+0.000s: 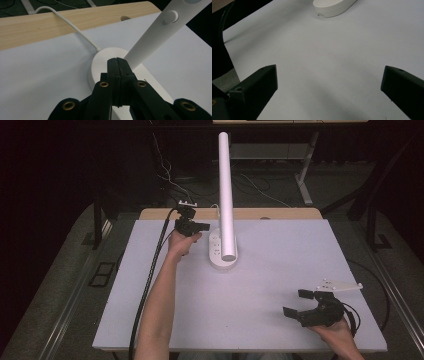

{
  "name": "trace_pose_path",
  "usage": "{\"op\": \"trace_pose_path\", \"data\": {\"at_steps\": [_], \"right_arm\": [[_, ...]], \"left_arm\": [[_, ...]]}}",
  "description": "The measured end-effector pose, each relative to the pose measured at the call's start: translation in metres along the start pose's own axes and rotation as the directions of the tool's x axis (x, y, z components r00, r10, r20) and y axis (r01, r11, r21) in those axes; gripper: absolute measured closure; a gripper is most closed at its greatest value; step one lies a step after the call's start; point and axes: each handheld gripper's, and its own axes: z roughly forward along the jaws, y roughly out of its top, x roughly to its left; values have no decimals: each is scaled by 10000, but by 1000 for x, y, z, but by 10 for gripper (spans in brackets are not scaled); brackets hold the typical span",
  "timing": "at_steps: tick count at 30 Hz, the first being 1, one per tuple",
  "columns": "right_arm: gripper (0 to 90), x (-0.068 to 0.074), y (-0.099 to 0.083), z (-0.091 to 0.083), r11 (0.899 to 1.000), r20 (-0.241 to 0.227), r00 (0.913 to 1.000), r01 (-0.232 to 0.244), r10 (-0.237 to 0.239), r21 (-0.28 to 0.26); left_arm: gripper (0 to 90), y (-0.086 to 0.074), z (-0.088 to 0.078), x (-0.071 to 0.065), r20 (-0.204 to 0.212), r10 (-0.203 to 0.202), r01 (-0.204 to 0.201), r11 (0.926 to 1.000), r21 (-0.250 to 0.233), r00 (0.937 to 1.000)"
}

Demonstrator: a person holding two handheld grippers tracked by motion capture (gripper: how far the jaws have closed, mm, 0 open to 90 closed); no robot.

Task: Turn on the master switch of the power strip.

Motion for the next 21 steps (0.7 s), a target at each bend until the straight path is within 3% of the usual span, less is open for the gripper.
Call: {"op": "trace_pose_path", "data": {"at_steps": [7, 10, 21], "right_arm": [[4, 0, 0, 1, 10000, -35, 10000, 41, -40, 65], [54, 0, 0, 0, 10000, -115, 9999, 78, -78, 26], [54, 0, 0, 0, 10000, -80, 10000, 48, -49, -70]], "left_arm": [[900, -3, 10, -3, -19, -32, 32, 9999, 111, 10000], [900, -4, 13, -3, -34, -59, 60, 9999, 138, 10000], [900, -9, 25, -4, -171, -112, 115, 9998, 188, 9998]]}}
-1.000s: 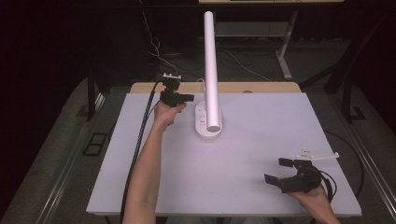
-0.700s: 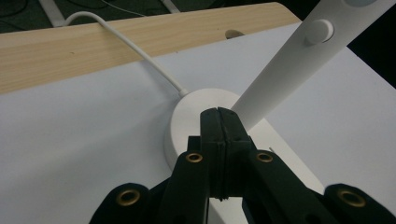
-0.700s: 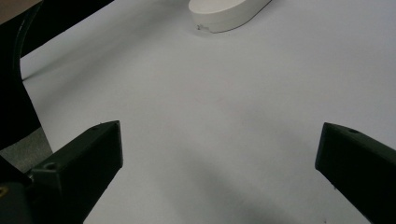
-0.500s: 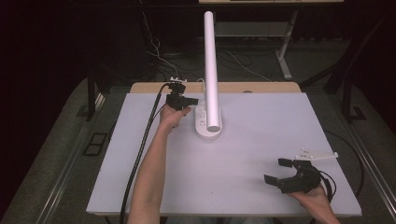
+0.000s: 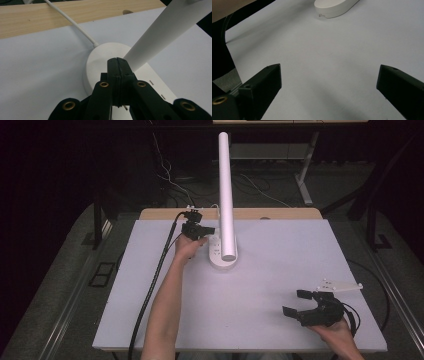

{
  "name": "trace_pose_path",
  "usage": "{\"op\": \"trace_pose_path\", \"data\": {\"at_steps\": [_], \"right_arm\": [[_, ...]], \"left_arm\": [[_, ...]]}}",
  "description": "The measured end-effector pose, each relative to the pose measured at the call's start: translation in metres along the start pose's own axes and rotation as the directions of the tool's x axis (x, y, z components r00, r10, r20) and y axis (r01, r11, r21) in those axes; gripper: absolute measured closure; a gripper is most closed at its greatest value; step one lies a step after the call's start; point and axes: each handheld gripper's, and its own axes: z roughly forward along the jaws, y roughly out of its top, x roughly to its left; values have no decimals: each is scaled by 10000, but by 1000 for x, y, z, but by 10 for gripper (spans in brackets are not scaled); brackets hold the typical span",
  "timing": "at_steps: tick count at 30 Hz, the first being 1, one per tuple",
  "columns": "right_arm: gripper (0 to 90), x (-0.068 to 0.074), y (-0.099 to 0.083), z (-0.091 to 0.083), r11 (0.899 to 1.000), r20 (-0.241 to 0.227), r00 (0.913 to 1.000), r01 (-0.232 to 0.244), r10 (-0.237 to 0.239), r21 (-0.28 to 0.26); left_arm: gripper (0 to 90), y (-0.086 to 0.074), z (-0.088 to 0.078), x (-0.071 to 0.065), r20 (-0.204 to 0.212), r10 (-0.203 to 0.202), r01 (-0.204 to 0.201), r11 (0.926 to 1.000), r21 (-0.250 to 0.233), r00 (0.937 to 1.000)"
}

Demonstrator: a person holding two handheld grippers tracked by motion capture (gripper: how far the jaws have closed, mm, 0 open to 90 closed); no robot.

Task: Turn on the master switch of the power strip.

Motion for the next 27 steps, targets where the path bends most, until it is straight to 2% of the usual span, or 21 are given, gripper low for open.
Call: {"op": "trace_pose_path", "data": {"at_steps": [1, 7, 11, 14, 18, 20, 27], "right_arm": [[54, 0, 0, 0, 10000, -2, 10000, 13, -13, 9], [54, 0, 0, 0, 10000, -3, 10000, 10, -10, 1], [53, 0, 0, -1, 10000, -22, 10000, -58, 58, 41], [53, 0, 0, 0, 10000, -15, 10000, 22, -21, 49], [54, 0, 0, 0, 10000, -35, 10000, 3, -3, 17], [54, 0, 0, 0, 10000, -32, 10000, 21, -21, -2], [53, 1, 0, 0, 10000, -54, 10000, 21, -21, 71]], "left_arm": [[900, 0, 1, 0, 6, 87, -87, 9999, 88, 10000], [900, -4, 8, -1, -64, -35, 36, 9999, 117, 10000], [900, -6, 11, 0, -142, 166, -162, 9995, 267, 9998], [900, -7, 15, -1, -271, 389, -374, 9978, 552, 9989], [900, -8, 18, -2, -342, 302, -289, 9989, 369, 9990], [900, -8, 17, -2, -381, 468, -450, 9979, 463, 9982], [900, -7, 18, -3, -478, 422, -394, 9976, 578, 9980]]}}
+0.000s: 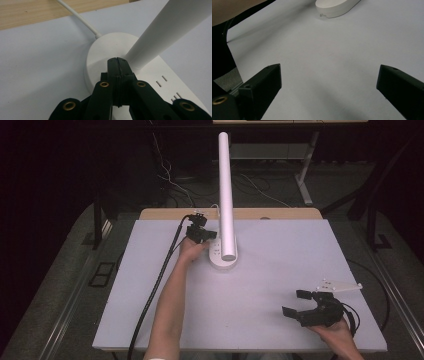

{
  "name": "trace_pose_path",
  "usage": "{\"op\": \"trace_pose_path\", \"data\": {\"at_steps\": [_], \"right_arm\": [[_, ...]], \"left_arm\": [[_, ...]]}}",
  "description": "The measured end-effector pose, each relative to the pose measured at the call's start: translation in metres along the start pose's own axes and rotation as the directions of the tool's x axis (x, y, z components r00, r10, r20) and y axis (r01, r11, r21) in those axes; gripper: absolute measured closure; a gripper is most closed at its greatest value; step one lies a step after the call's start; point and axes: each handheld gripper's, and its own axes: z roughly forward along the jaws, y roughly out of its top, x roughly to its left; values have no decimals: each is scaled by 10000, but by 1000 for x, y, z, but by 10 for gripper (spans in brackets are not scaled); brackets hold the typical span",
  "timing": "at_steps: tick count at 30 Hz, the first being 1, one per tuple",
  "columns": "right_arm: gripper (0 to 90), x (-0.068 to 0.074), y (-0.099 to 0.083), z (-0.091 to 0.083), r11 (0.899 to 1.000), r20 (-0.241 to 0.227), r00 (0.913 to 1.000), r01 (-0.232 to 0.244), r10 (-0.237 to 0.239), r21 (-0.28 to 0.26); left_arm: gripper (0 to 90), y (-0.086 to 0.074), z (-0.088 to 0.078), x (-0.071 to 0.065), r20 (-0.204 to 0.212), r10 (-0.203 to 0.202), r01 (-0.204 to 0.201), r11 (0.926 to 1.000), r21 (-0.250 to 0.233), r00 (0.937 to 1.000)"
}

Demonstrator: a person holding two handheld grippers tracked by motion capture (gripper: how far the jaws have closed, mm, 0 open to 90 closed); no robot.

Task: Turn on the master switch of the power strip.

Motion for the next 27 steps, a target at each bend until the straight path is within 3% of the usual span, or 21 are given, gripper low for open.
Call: {"op": "trace_pose_path", "data": {"at_steps": [5, 6, 7, 12, 20, 24, 27], "right_arm": [[53, 1, -1, 0, 10000, -12, 10000, -40, 40, 26], [53, 0, -1, 1, 10000, -11, 10000, -58, 58, -7], [54, 0, -1, 1, 10000, 2, 10000, -76, 76, -4], [53, 0, -2, -2, 9999, 50, 9999, -146, 146, -84], [54, -3, -3, -8, 9991, 118, 9997, -232, 236, -347], [54, -2, -3, -8, 9992, 108, 9997, -210, 213, -335], [53, -3, -3, -8, 9992, 118, 9996, -244, 248, -330]], "left_arm": [[900, 1, 2, -6, -403, 386, -384, 9992, 51, 9984], [900, 2, 1, -4, -395, 375, -367, 9991, 220, 9985], [900, 3, 3, -5, -355, 162, -158, 9998, 111, 9992], [900, 5, 7, -4, -299, -52, 57, 9998, 174, 9995], [900, 4, 7, -5, -473, -24, 38, 9996, 292, 9989], [900, -2, 8, -7, -542, -329, 315, 9992, -263, 9980], [900, -2, 8, -9, -677, -221, 203, 9995, -262, 9975]]}}
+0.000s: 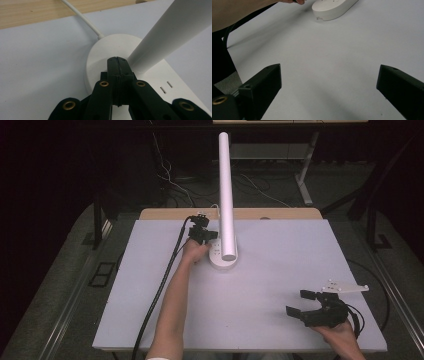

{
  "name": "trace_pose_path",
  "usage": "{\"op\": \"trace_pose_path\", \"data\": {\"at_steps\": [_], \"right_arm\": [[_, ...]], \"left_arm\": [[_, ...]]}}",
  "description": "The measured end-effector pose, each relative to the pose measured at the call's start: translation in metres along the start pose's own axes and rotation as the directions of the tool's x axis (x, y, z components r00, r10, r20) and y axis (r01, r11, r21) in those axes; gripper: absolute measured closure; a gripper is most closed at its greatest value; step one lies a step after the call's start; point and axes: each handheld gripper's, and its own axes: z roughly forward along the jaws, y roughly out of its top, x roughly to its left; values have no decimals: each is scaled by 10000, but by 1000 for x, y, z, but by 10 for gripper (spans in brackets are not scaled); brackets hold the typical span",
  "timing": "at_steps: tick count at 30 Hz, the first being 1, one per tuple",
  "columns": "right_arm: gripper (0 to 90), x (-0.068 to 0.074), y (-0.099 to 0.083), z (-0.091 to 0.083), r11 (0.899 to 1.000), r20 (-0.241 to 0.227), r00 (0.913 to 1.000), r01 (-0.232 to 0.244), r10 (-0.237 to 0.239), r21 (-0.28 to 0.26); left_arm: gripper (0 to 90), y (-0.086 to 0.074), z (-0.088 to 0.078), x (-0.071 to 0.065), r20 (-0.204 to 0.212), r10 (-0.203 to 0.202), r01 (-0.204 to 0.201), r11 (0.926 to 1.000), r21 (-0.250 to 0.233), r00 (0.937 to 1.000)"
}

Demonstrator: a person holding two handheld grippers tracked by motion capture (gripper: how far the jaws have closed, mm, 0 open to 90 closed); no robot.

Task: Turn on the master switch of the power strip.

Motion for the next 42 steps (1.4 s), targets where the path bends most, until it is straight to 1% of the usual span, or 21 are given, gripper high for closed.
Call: {"op": "trace_pose_path", "data": {"at_steps": [1, 2, 7, 8, 10, 11, 12, 14, 15, 16, 18, 22, 24, 26, 27, 30, 32, 36, 38, 40, 42], "right_arm": [[53, 0, 0, 0, 10000, 0, 10000, -46, 46, 19], [53, 0, 0, 0, 10000, 9, 10000, -51, 51, 14], [53, 0, 0, 1, 9999, 4, 10000, -82, 82, 62], [54, 0, 0, 1, 10000, 3, 10000, -66, 66, 66], [53, 0, 0, 1, 10000, 6, 10000, -31, 31, 32], [53, 0, 0, 1, 10000, 6, 10000, -31, 31, 32], [54, 0, 1, 1, 10000, 35, 10000, 54, -54, -8], [53, 0, 1, 0, 10000, 42, 10000, 75, -75, -2], [53, 1, 1, 0, 9999, 48, 9999, 98, -98, -20], [54, 1, 1, 0, 10000, 37, 10000, 56, -56, -10], [53, 2, 0, 1, 10000, 25, 10000, 34, -34, 10], [54, 1, 1, 1, 10000, 7, 10000, 18, -18, 30], [53, 0, 0, 1, 10000, 14, 10000, 39, -39, 18], [53, 0, 0, 1, 10000, 13, 10000, 58, -58, -4], [53, 0, 0, 1, 10000, 13, 10000, 63, -63, -8], [53, 1, 1, 1, 10000, -2, 10000, 28, -28, 27], [53, 1, 0, 1, 10000, -8, 10000, 23, -23, 44], [54, 1, 0, 1, 10000, -19, 10000, 29, -29, 18], [54, 1, 1, 1, 10000, -27, 10000, 32, -32, 16], [54, 1, 1, 1, 10000, -38, 10000, 42, -42, 19], [54, 1, 1, 1, 10000, -33, 10000, 49, -48, 35]], "left_arm": [[900, 0, 0, 1, 26, -10, 10, 10000, 32, 10000], [900, 0, 0, 1, 68, -144, 144, 9999, -3, 9999], [900, 0, -1, 1, 70, -64, 64, 10000, -22, 10000], [900, 0, -1, 1, 211, -169, 169, 9999, -13, 9996], [900, -1, -2, 1, 316, -185, 185, 9998, -6, 9993], [900, -1, -2, 1, 498, -293, 297, 9995, -77, 9983], [900, -2, -2, 0, 478, -241, 248, 9996, -149, 9986], [900, -2, -2, -4, 231, 113, -109, 9998, -145, 9997], [900, -2, -2, -4, 185, 179, -176, 9997, -160, 9997], [900, -2, -3, -5, 191, 125, -120, 9995, -298, 9997], [900, -2, -3, -5, 1, 276, -276, 9990, -338, 9996], [900, -2, -8, -4, -14, 284, -284, 9986, -445, 9996], [900, -1, -10, -3, 1, 389, -388, 9982, -463, 9992], [900, 0, -15, -3, 87, 464, -459, 9975, -539, 9989], [900, 1, -17, -3, 122, 580, -573, 9969, -534, 9982], [900, 3, -24, -5, 163, 555, -545, 9969, -570, 9983], [900, 3, -30, -5, 186, 633, -621, 9963, -594, 9978], [898, 2, -43, -3, 295, 588, -561, 9948, -854, 9978], [874, 0, -49, -1, 372, 624, -588, 9940, -919, 9974], [859, -1, -56, 0, 462, 515, -469, 9942, -970, 9976], [827, -4, -63, 2, 518, 538, -479, 9929, -1093, 9972]]}}
